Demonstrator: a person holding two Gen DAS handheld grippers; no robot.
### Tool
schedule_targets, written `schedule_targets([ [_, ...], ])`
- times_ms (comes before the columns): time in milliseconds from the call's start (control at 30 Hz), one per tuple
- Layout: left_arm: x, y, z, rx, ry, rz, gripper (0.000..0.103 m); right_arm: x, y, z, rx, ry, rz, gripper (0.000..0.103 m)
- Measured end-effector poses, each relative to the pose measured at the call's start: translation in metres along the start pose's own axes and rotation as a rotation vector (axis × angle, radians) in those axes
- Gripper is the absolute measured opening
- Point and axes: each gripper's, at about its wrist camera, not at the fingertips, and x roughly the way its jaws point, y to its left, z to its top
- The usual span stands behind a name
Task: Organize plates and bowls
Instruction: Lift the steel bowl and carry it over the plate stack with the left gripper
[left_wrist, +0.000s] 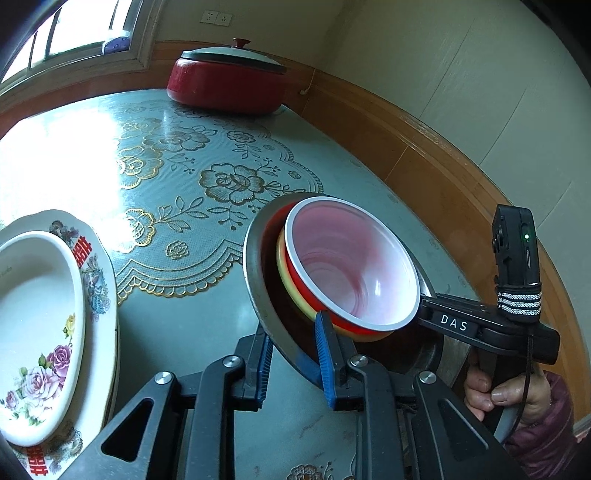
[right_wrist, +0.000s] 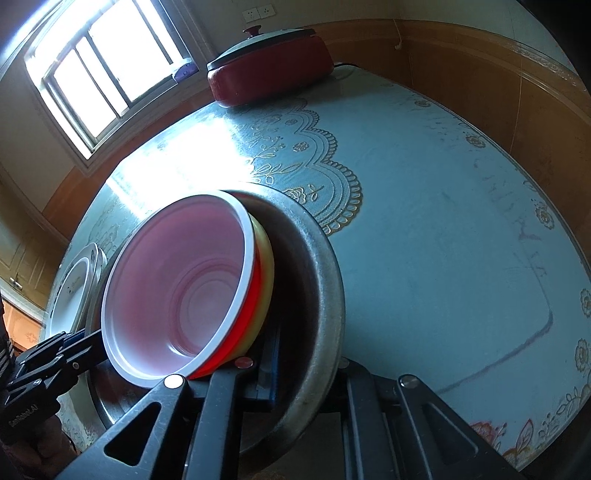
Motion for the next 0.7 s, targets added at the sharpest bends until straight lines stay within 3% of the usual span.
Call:
schedule_targets([
  [433,-0.023,0.012,-0.004,0.089,0.013,-0.041,0.023,-0.011,0.026,-0.024,0.084,-0.023,-0.042,0.009],
  [700,-0.044,0.027,-0.005,0.163,0.033,-0.110,0.023,-0.029,0.050,-0.044,0.170,-0.066,-0.078,0.009],
])
